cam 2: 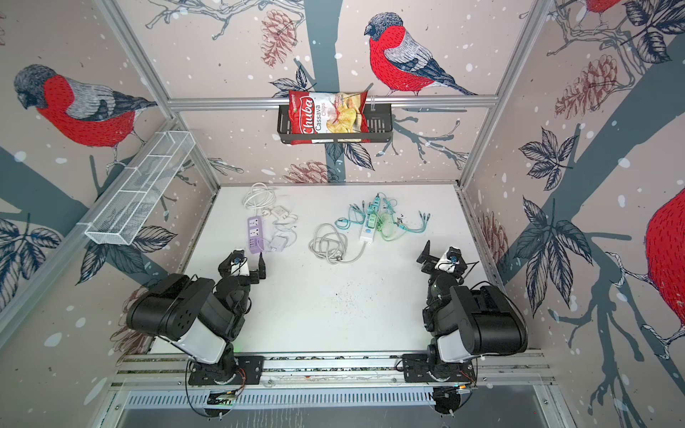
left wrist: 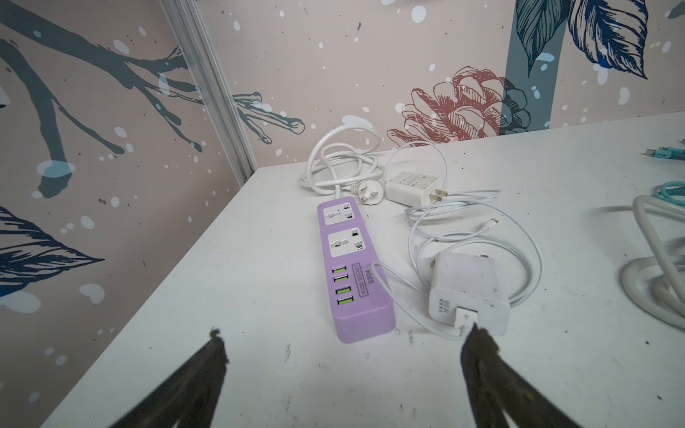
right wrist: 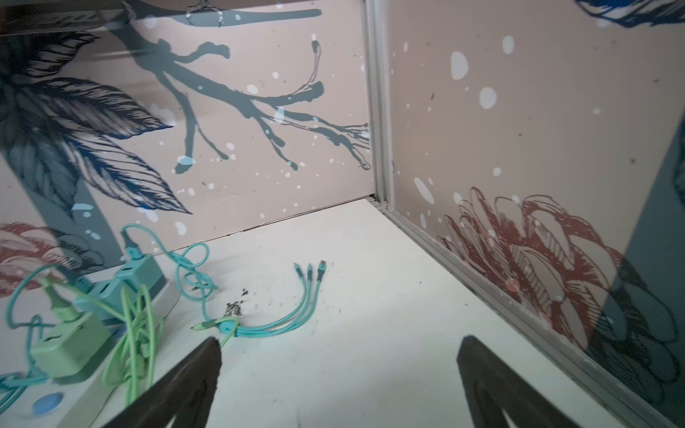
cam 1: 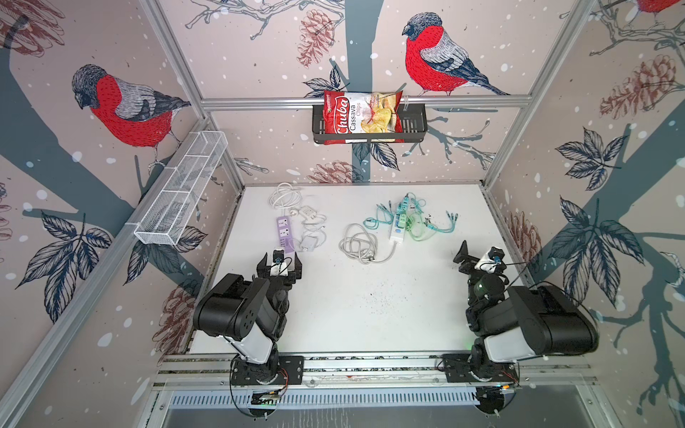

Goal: Insert the plug

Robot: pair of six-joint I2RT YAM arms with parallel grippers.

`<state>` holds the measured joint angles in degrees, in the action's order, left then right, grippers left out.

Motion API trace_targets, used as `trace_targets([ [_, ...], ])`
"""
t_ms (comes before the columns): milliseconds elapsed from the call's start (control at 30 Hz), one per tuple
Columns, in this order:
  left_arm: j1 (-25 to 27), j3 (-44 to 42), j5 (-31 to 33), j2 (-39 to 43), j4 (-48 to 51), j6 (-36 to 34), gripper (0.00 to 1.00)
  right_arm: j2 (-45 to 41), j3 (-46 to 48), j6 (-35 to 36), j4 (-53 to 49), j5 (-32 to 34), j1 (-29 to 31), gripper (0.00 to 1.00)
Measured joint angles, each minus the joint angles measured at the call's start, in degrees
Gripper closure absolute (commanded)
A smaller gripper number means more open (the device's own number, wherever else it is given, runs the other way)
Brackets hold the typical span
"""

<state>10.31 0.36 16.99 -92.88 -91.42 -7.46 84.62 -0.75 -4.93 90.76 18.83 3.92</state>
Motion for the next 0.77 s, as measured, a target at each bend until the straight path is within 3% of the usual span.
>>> trace_targets([
  [167, 0.0, -0.1, 4.2, 1.0, 0.0, 1.5, 0.03, 0.0, -0.9, -1.0, -1.7, 2.3, 0.5, 0.01],
  [400, 0.0, -0.1, -0.2, 1.5, 0.0, 0.0, 0.03, 0.0, -1.2, -1.0, -2.4, 3.8, 1.3, 0.0],
  [767, 0.0, -0.1, -0.2, 1.0, 0.0, 0.0, 0.03, 1.0, -2.7, 0.5, -2.9, 6.2, 3.8, 0.01],
])
